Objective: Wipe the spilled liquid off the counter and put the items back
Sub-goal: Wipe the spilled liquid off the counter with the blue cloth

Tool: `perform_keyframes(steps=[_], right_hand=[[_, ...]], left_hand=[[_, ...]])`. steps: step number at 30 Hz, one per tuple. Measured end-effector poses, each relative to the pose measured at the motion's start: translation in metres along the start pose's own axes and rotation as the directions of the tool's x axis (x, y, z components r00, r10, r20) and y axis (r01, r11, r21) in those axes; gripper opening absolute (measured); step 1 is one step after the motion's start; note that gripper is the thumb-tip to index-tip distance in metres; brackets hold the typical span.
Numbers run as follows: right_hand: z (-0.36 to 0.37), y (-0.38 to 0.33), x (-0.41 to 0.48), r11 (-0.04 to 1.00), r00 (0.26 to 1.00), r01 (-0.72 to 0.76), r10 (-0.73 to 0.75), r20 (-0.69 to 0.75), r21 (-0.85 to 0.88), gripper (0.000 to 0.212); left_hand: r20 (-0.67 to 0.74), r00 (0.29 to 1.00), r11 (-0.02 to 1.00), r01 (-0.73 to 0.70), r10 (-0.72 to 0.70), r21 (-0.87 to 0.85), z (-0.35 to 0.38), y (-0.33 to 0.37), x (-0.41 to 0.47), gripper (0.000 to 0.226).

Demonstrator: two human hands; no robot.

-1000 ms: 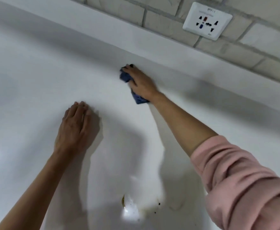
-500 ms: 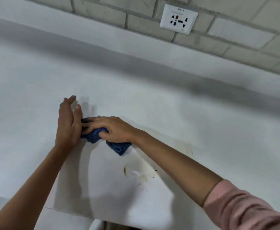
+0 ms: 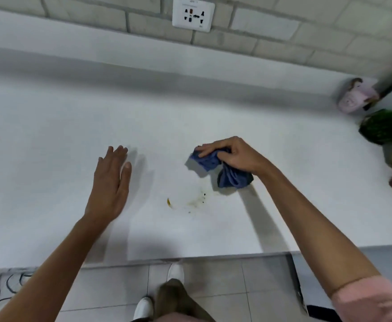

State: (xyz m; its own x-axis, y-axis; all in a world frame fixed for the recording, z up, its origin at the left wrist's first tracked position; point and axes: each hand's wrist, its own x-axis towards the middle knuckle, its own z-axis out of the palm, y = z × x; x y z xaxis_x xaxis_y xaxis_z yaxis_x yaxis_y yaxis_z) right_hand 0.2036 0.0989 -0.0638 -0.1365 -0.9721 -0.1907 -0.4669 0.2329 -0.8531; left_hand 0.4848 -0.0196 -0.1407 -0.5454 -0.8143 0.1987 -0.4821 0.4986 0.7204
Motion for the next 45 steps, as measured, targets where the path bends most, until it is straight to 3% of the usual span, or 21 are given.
perform_keyframes(steps=[2,4,7,10,16,21,23,25,27,31,34,38,41,45], right_hand=[[-0.026,0.023,-0.021,0.997,0.971,-0.077,0.071,-0.230,-0.017,0.051],[-0.033,0.047,-0.037,0.987,0.892,-0.154,0.122,-0.436,-0.039,0.049],[-0.015,0.078,-0.045,0.972,0.795,-0.204,0.096,-0.598,-0.116,0.044],[0.005,0.083,-0.031,0.943,0.791,-0.238,0.051,-0.609,-0.231,0.046],[0.067,0.047,-0.017,0.932,0.890,-0.108,-0.065,-0.452,-0.347,0.047],[0.124,0.032,-0.048,0.960,0.929,0.007,-0.110,-0.353,-0.281,0.047],[0.119,0.027,-0.061,0.994,0.931,0.027,-0.064,-0.359,-0.107,0.051],[0.103,0.026,-0.072,0.996,0.898,0.040,0.002,-0.441,0.085,0.054],[0.081,0.032,-0.082,0.990,0.813,0.017,0.066,-0.579,0.137,0.052],[0.054,0.056,-0.078,0.978,0.649,-0.207,0.138,-0.748,0.002,0.047],[0.054,0.069,-0.052,0.909,0.637,-0.378,0.117,-0.762,-0.176,0.047],[0.036,0.076,-0.015,0.828,0.607,-0.504,0.138,-0.782,-0.245,0.048],[0.019,0.075,0.015,0.798,0.636,-0.531,0.156,-0.755,-0.283,0.049],[0.001,0.067,0.037,0.887,0.768,-0.345,0.080,-0.635,-0.306,0.048]], left_hand=[[0.003,1.000,1.000,-0.016,0.016,0.003,0.000,0.000,0.000,0.047],[0.002,1.000,1.000,-0.019,0.019,-0.002,0.000,-0.001,0.001,0.047],[-0.006,0.999,0.999,-0.036,0.036,0.009,0.000,-0.002,0.002,0.048],[-0.009,0.999,0.999,-0.040,0.040,0.031,0.004,-0.002,0.006,0.050],[0.001,0.998,0.995,-0.069,0.069,0.072,0.010,0.001,0.010,0.046],[0.003,0.996,0.992,-0.092,0.092,0.085,0.009,-0.003,0.010,0.045],[0.014,0.994,0.990,-0.105,0.104,0.098,0.009,-0.003,0.010,0.045],[0.022,0.994,0.989,-0.105,0.103,0.103,0.009,-0.003,0.010,0.045],[0.028,0.993,0.988,-0.113,0.111,0.104,0.009,-0.002,0.009,0.047],[0.028,0.994,0.989,-0.111,0.109,0.100,0.009,-0.002,0.009,0.051],[0.016,0.994,0.988,-0.107,0.106,0.112,0.011,-0.004,0.010,0.050],[0.028,0.993,0.980,-0.114,0.111,0.163,0.014,-0.007,0.011,0.051],[0.046,0.993,0.968,-0.118,0.110,0.220,0.016,-0.009,0.012,0.055],[0.066,0.992,0.959,-0.119,0.106,0.257,0.018,-0.011,0.012,0.054]])
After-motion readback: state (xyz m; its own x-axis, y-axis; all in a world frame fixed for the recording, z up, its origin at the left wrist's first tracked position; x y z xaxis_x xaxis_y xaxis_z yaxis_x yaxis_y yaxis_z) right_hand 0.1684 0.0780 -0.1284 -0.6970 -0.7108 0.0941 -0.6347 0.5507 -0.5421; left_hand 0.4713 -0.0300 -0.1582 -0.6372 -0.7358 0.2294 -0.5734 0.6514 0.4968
